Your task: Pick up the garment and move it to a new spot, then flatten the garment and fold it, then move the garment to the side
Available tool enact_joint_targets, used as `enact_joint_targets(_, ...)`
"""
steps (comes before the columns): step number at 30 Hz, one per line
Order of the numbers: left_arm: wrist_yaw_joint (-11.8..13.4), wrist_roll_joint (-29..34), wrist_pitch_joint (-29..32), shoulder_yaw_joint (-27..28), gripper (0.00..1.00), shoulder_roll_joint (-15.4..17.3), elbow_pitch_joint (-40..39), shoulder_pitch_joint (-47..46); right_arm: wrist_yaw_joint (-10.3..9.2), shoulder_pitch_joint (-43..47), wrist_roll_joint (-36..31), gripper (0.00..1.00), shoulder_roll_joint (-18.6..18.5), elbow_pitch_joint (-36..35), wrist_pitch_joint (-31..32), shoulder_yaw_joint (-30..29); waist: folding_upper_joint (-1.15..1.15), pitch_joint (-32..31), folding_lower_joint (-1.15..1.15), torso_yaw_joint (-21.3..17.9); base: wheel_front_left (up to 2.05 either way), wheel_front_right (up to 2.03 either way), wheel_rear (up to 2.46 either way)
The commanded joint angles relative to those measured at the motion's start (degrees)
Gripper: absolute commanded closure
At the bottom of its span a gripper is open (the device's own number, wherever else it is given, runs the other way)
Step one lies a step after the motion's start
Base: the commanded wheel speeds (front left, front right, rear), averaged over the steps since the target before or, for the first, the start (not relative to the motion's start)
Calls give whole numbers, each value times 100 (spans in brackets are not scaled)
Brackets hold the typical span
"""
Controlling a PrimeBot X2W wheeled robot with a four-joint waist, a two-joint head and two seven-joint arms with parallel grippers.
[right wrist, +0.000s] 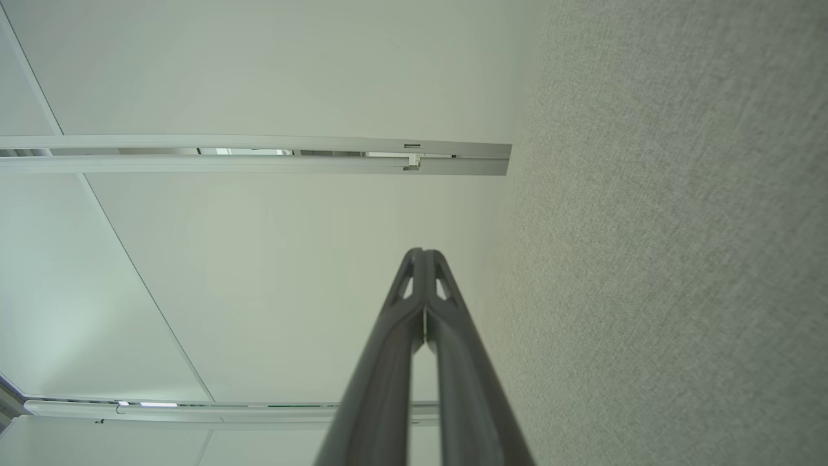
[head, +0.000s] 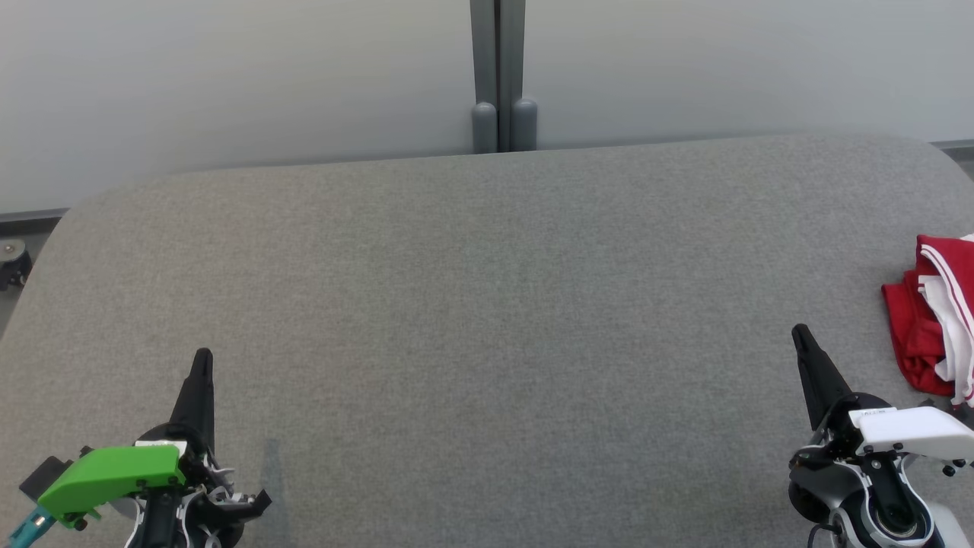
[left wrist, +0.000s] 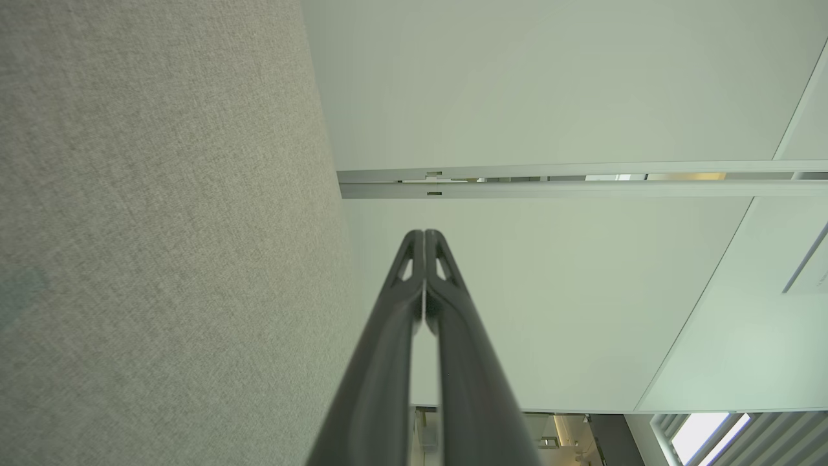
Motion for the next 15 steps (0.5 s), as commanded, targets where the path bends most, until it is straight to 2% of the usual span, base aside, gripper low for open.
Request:
enact_joint_targets(1,-21,-22,25,12,100,40,-22,-72,-4,78,11,100,-32,-18,23,-11,0,0,0,0,0,0,0)
enact_joint_targets(15,-21,-22,25,12,100,40,-22,-71,-4,78,11,100,-32,-18,23,-11,0,0,0,0,0,0,0)
